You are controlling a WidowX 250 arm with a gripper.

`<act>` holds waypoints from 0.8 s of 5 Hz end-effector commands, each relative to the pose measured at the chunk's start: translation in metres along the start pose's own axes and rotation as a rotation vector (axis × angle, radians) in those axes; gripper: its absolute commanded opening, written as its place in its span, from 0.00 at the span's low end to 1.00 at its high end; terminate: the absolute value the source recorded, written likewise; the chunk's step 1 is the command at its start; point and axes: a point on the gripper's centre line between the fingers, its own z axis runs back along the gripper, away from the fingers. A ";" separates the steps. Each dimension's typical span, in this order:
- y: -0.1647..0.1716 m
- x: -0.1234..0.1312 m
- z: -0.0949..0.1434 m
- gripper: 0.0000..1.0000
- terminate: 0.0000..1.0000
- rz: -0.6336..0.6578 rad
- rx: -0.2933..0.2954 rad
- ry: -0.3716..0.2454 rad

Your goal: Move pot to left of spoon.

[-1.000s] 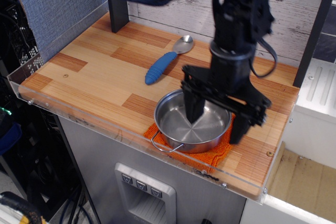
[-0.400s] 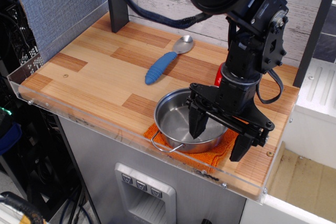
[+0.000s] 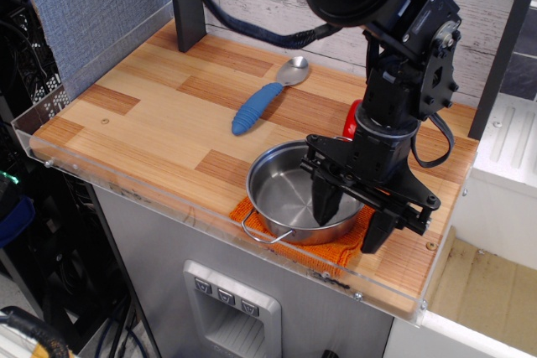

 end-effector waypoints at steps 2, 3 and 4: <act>0.002 0.009 0.011 0.00 0.00 -0.006 -0.004 -0.034; 0.000 0.011 0.019 0.00 0.00 -0.021 0.010 -0.043; 0.000 0.013 0.030 0.00 0.00 -0.046 0.030 -0.046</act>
